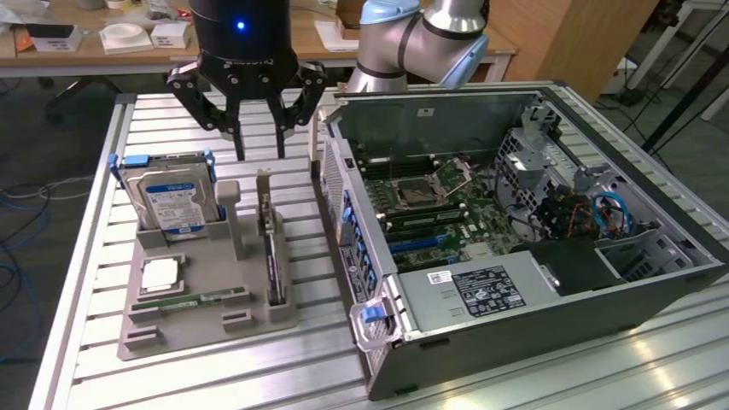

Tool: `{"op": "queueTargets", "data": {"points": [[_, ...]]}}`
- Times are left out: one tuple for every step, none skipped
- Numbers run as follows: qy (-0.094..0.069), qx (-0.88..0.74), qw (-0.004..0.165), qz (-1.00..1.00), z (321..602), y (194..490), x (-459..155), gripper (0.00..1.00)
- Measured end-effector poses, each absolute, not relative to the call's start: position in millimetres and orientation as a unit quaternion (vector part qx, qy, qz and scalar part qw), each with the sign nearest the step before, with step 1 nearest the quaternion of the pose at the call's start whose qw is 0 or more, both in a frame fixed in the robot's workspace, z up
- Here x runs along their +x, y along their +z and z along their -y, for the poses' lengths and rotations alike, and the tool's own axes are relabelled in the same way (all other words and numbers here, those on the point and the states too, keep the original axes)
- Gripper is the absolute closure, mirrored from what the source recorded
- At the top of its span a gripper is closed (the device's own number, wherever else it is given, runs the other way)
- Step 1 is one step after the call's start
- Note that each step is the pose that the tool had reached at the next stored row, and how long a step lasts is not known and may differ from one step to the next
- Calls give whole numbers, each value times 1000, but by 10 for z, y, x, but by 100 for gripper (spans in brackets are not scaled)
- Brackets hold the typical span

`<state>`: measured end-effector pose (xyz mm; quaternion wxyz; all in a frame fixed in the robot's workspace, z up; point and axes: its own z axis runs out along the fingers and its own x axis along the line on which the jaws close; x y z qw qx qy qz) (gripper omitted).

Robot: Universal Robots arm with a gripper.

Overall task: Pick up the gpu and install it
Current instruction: 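Pick up the gpu and move the gpu toward the slot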

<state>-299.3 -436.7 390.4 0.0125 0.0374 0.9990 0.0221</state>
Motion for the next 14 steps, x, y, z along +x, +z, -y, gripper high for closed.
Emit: {"op": "queueTargets", "data": {"points": [[22, 37, 12, -999, 4368, 3904, -2993, 53], [22, 37, 12, -999, 4368, 3904, -2993, 53], [22, 37, 12, -999, 4368, 3904, -2993, 53], [22, 37, 12, -999, 4368, 3902, -2993, 53], [22, 37, 12, -999, 4367, 3899, -2993, 53], [22, 37, 13, -999, 4368, 3896, -2993, 53], [22, 37, 13, -999, 4368, 3892, -2993, 53], [22, 37, 12, -999, 4367, 3888, -2993, 53], [22, 37, 12, -999, 4368, 3884, -2993, 53], [22, 37, 12, -999, 4368, 3880, -2993, 53], [22, 37, 12, -999, 4368, 3875, -2993, 53], [22, 37, 12, -999, 4368, 3870, -2993, 53], [22, 37, 12, -999, 4368, 3865, -2993, 53], [22, 37, 13, -999, 4368, 3860, -2993, 53]]}}
